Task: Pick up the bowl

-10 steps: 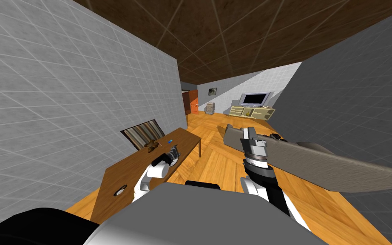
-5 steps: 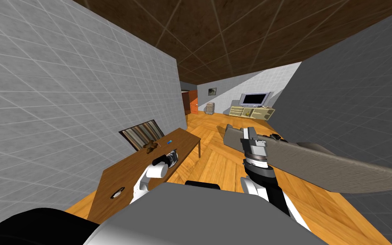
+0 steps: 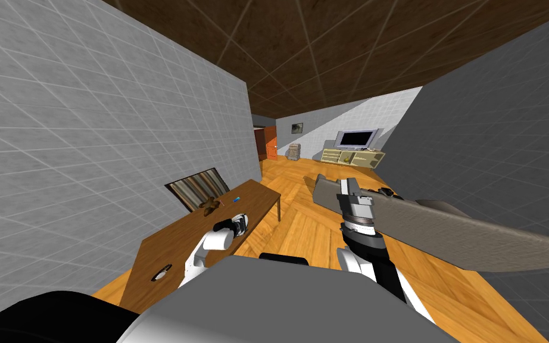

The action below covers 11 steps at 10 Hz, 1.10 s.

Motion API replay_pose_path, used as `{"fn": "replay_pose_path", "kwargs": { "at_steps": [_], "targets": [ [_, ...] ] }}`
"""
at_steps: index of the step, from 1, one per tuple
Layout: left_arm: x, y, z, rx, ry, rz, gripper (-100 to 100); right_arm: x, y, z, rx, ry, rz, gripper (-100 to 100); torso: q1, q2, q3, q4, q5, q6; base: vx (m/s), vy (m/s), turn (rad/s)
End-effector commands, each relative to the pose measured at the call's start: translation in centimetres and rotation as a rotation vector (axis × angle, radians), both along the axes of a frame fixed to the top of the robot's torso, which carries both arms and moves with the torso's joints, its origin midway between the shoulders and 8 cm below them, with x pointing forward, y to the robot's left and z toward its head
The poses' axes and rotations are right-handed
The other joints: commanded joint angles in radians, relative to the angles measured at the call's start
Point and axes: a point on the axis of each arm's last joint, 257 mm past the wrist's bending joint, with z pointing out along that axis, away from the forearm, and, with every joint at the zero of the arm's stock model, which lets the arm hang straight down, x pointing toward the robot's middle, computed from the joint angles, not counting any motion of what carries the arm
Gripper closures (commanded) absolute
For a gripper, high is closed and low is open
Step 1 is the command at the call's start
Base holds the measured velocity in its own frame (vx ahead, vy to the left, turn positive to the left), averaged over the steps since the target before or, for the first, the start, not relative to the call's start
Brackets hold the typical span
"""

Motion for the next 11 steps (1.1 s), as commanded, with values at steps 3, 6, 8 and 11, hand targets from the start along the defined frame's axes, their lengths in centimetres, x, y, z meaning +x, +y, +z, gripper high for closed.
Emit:
{"fn": "replay_pose_path", "kwargs": {
  "at_steps": [3,6,8,11],
  "targets": [
    [-2.9,1.5,-2.7,0.017,0.129,0.009,-100,0.0,0.0,0.0,0.0,0.0,0.0,0,0.0,0.0,0.0,0.0,0.0,0.0,0.023,-0.007,-0.001],
    [-7.0,3.7,-5.7,0.046,0.28,0.026,-100,0.0,0.0,0.0,0.0,0.0,0.0,0,0.001,0.0,0.0,0.0,0.0,0.0,0.041,0.005,-0.001],
    [-9.6,5.0,-7.3,0.061,0.361,0.039,-100,0.0,0.0,0.0,0.0,0.0,0.0,0,0.003,-0.002,-0.001,0.0,0.001,0.0,0.06,0.037,0.001],
    [-9.8,5.0,-7.4,0.062,0.368,0.041,0,0.0,0.0,0.0,0.0,0.0,0.0,0,0.003,-0.001,-0.001,0.0,0.001,0.0,0.032,0.037,0.0]
  ]
}}
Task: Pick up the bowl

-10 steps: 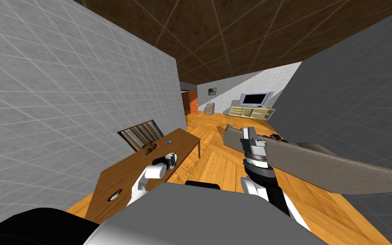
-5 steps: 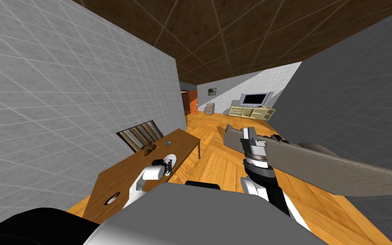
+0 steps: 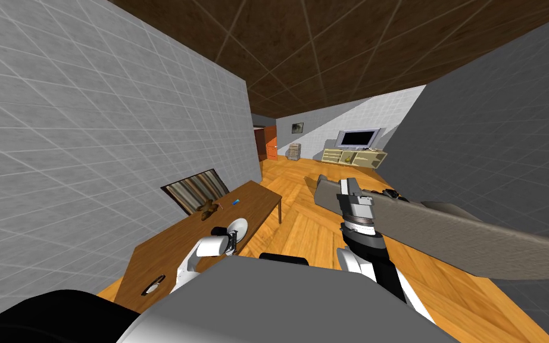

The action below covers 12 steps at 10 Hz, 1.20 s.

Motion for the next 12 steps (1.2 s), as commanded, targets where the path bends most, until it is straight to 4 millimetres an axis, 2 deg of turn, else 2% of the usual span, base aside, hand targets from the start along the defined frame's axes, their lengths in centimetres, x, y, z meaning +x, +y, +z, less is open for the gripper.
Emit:
{"fn": "replay_pose_path", "kwargs": {
  "at_steps": [1,4,5,6,10,11,12],
  "targets": [
    [0.1,0.0,-0.7,0.0,-0.001,0.002,-100,0.0,0.0,0.0,0.0,0.0,0.0,0,0.0,0.0,0.0,0.0,0.0,0.0,0.007,0.005,-0.01],
    [0.3,0.0,-2.0,0.001,-0.001,0.004,-100,0.0,0.0,0.0,0.0,0.0,0.0,0,-0.001,0.0,0.0,0.0,0.0,0.0,0.009,0.005,-0.01],
    [0.3,0.0,-1.8,0.0,0.0,0.004,-100,0.0,0.0,0.0,0.0,0.0,0.0,0,-0.001,0.0,0.0,0.0,0.0,0.0,0.0,0.0,0.0],
    [0.3,-0.1,-1.8,0.001,-0.001,0.004,100,0.0,0.0,0.0,0.0,0.0,0.0,0,-0.001,0.001,0.0,0.0,0.0,0.0,0.0,0.0,0.0],
    [0.2,-0.1,-1.9,-0.001,0.0,0.006,100,0.0,0.0,0.0,0.0,0.0,0.0,0,-0.001,0.001,0.001,0.0,-0.001,0.001,0.0,0.0,0.0],
    [0.2,-0.1,-1.9,-0.001,0.0,0.006,0,0.0,0.0,0.0,0.0,0.0,0.0,0,-0.001,0.001,0.001,0.0,-0.001,0.001,0.0,0.0,0.0],
    [0.2,0.0,-1.1,0.0,-0.001,0.003,100,0.0,0.0,0.0,0.0,0.0,0.0,0,-0.001,0.001,0.001,0.001,-0.001,0.001,-0.007,-0.003,0.007]
  ]
}}
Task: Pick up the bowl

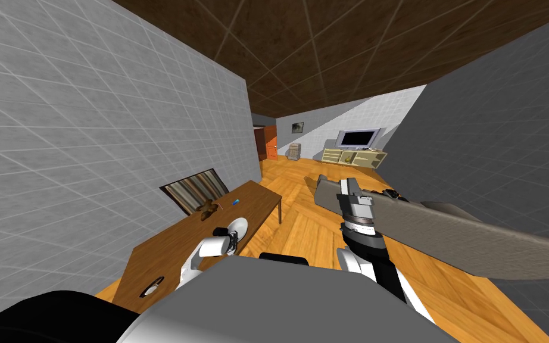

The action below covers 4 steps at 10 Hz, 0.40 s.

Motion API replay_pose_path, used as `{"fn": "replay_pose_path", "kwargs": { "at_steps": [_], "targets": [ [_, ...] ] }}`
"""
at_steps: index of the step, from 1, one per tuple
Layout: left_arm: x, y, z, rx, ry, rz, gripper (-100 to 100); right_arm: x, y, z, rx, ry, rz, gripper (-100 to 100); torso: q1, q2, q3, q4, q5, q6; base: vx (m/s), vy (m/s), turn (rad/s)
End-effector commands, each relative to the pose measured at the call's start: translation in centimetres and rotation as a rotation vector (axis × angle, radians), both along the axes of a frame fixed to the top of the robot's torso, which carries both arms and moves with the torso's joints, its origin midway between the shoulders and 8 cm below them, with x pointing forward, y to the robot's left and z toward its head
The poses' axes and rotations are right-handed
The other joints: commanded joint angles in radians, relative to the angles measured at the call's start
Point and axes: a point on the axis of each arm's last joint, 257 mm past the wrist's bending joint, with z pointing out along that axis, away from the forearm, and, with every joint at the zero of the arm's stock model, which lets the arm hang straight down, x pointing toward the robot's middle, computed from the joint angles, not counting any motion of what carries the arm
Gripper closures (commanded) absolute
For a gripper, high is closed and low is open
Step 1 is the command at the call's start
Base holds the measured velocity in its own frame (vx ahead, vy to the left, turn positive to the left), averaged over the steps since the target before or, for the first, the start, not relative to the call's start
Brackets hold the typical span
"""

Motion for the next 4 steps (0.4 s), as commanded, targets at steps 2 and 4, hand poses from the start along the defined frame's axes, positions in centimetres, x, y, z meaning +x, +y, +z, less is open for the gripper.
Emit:
{"fn": "replay_pose_path", "kwargs": {
  "at_steps": [2,4],
  "targets": [
    [-0.25,0.03,1.2,0.0,0.002,-0.004,100,0.0,0.0,0.0,0.0,0.0,0.0,0,0.0,0.001,0.0,0.0,0.0,0.0,-0.01,-0.005,0.011],
    [-0.25,0.06,0.97,0.0,0.002,-0.003,0,0.0,0.0,0.0,0.0,0.0,0.0,0,-0.001,0.001,0.0,0.0,0.0,0.0,-0.003,-0.001,0.002]
  ]
}}
